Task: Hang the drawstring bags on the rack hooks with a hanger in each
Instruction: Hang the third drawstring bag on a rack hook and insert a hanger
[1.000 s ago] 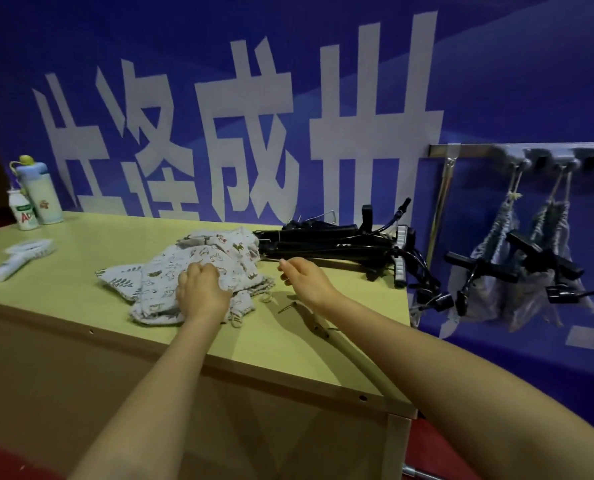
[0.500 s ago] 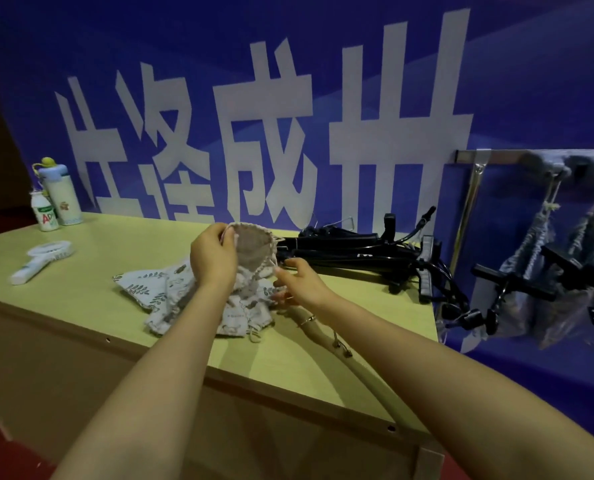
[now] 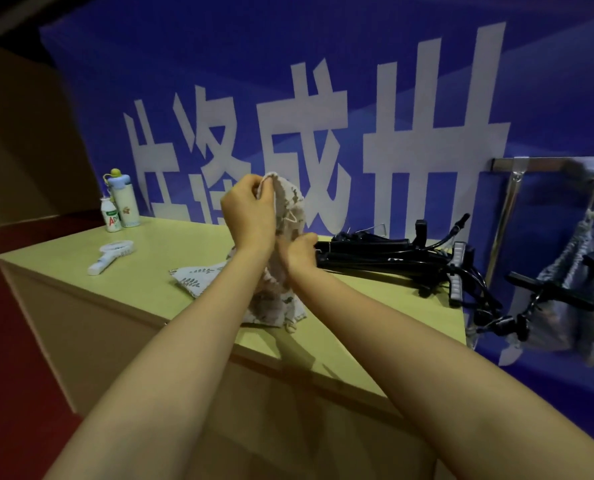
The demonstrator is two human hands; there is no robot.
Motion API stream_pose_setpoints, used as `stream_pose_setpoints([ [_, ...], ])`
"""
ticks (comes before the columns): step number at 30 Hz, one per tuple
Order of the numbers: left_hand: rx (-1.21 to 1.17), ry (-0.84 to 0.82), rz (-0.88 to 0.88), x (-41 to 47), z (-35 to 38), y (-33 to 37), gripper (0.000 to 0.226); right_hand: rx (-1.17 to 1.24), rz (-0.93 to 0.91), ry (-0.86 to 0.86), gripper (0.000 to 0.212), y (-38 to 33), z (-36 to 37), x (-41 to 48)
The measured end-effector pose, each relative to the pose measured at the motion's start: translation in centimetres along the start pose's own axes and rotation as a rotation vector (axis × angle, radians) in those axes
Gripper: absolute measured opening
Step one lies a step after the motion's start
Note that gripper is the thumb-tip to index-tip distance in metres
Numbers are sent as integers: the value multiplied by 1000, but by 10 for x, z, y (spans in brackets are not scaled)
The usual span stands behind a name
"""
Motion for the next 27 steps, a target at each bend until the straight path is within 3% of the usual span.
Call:
stream_pose_setpoints([
  [3, -7, 39, 23, -3, -10, 18, 24, -66, 35, 58, 34, 4, -10, -4],
  [6, 40, 24, 53, -10, -17, 34, 24, 59, -26, -200, 11, 1, 5, -30],
  [10, 91, 9, 44, -19, -25, 38, 24, 361, 44, -601, 32, -3, 35, -89],
  [13, 149, 22, -8, -23, -42, 36, 30, 198, 55, -619, 35, 5, 40, -117],
  [15, 250, -18, -35, -28, -51, 33, 37, -13, 23, -619, 48, 14, 40, -132],
  [17, 320, -65, -90, -36, -57, 21, 35, -57, 62, -714, 62, 30, 46, -144],
  [19, 358, -138, -165, -47, -56, 0, 31, -98, 142, -682, 50, 53, 48, -140],
  [22, 450, -304, -238, -68, -49, -32, 24, -368, 55, -542, 31, 72, 36, -126],
  [27, 540, -563, -195, -90, -31, -60, 14, -534, -5, -339, 11, 86, -18, -103],
])
Point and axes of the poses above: each hand's wrist, its own x-axis towards the middle knuckle, its own z-axis out of the palm, y = z × x, the point moved 7 cm from there along x, towards the middle knuckle, and after that the axes turned 8 degrees about z, right-handed, at the moved point
